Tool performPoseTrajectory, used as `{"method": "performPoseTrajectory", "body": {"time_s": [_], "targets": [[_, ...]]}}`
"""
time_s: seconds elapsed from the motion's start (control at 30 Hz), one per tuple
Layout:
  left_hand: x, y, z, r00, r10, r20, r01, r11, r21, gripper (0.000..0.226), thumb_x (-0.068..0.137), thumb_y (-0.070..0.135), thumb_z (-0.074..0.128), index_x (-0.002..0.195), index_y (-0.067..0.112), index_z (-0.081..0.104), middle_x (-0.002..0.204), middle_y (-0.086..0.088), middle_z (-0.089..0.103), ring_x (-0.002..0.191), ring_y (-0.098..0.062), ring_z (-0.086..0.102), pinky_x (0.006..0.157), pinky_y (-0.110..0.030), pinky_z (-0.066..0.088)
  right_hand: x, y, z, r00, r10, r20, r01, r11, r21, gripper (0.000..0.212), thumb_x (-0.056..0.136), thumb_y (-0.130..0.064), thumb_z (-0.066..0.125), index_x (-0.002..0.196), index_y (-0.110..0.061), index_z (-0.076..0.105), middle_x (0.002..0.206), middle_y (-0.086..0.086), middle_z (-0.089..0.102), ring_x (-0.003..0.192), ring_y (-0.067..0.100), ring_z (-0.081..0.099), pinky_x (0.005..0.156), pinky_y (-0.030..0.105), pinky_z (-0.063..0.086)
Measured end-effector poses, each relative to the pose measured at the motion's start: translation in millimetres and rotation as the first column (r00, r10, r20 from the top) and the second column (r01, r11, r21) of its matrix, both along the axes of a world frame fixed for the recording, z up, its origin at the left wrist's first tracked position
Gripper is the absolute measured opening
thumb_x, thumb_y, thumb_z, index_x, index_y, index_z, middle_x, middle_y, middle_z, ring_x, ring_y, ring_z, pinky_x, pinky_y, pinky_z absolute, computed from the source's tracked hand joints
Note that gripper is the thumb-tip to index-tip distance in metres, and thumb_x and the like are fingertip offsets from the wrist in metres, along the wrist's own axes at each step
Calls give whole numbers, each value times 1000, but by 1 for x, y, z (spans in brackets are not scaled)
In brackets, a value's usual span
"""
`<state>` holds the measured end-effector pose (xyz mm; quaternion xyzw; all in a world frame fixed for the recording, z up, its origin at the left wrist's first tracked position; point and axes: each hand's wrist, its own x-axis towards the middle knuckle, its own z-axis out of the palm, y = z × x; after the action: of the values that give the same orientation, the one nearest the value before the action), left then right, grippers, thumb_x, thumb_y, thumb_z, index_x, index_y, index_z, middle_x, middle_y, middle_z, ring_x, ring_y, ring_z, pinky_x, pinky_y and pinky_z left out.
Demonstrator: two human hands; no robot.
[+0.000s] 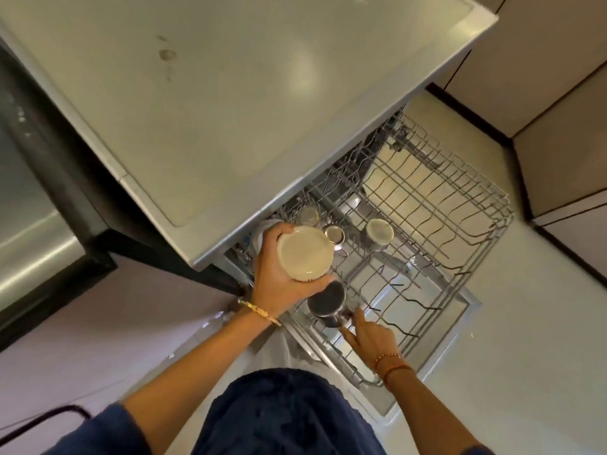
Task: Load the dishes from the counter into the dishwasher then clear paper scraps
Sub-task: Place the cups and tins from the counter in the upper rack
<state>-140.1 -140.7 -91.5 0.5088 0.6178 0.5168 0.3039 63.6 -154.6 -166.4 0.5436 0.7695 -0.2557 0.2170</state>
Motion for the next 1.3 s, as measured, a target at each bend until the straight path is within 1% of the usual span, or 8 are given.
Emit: {"method": "performPoseTrajectory", "body": {"time_s": [0.2, 0.4, 0.57, 0.7, 0.8, 1.0, 1.13, 1.3], "targets": [[15, -6, -12, 998, 62, -20, -62, 998, -14, 83, 46, 41, 81, 114, 18, 39, 118, 21, 42, 109, 14, 42, 95, -13, 40, 1, 9, -16, 998, -52, -38, 52, 999, -13, 41, 98, -41, 31, 126, -11, 30, 101, 8, 65, 87, 26, 64, 65, 28, 40], [28, -8, -18, 995, 76, -59, -78, 996, -40, 83, 46, 40, 82, 113, 18, 39, 117, 18, 42, 105, 7, 45, 92, -12, 40, 6, 10, -38, 990, -139, 6, 139, 984, -110, 42, 96, -27, 45, 132, -8, 35, 136, 12, 35, 118, 28, 47, 85, 37, 48], [38, -8, -21, 996, 68, -48, -72, 995, -70, 83, 46, 41, 82, 114, 21, 39, 118, 18, 43, 105, 5, 46, 92, -20, 45, 14, 11, -37, 983, -164, -86, 158, 985, -69, 42, 92, -6, 44, 133, -7, 37, 133, 14, 35, 116, 28, 46, 87, 36, 49], [46, -3, -21, 997, 56, -55, -59, 996, -60, 81, 47, 41, 82, 114, 22, 40, 117, 20, 43, 106, 2, 47, 94, -20, 43, 18, 23, -16, 895, -287, -341, 286, 957, -55, 47, 89, -9, 54, 134, -7, 40, 131, 14, 38, 110, 28, 51, 88, 30, 46], [50, 7, -15, 998, 35, -48, -37, 998, -58, 80, 46, 43, 81, 112, 27, 38, 117, 22, 43, 107, 11, 44, 93, -16, 41, 19, 40, 14, 700, -312, -642, 352, 933, -70, 73, 74, -6, 71, 137, -9, 34, 127, 7, 38, 105, 19, 47, 86, 28, 45], [63, 39, 0, 986, -153, -72, 151, 988, -25, 89, 46, 61, 79, 117, 31, 35, 121, 26, 38, 112, 6, 41, 97, -19, 38, 7, 92, 52, 496, -23, -868, 161, 985, 66, 99, 57, -49, 78, 138, -28, 25, 138, -3, 36, 128, 16, 38, 104, 33, 35], [69, 57, 3, 981, -192, -43, 192, 981, 11, 84, 45, 68, 75, 114, 55, 30, 122, 37, 35, 116, -8, 43, 98, -26, 38, 6, 113, 61, 458, 38, -888, 144, 983, 116, 90, 59, -64, 69, 128, -21, 30, 128, -42, 31, 116, -21, 33, 94, 4, 34], [66, 78, -8, 971, -231, -61, 231, 973, -19, 97, 41, 72, 72, 122, 37, 31, 125, 19, 34, 116, -20, 43, 97, -33, 41, 3, 135, 53, 527, -63, -847, 227, 972, 68, 88, 43, -55, 68, 121, -28, 37, 113, -17, 47, 104, -1, 49, 82, 17, 41]]}}
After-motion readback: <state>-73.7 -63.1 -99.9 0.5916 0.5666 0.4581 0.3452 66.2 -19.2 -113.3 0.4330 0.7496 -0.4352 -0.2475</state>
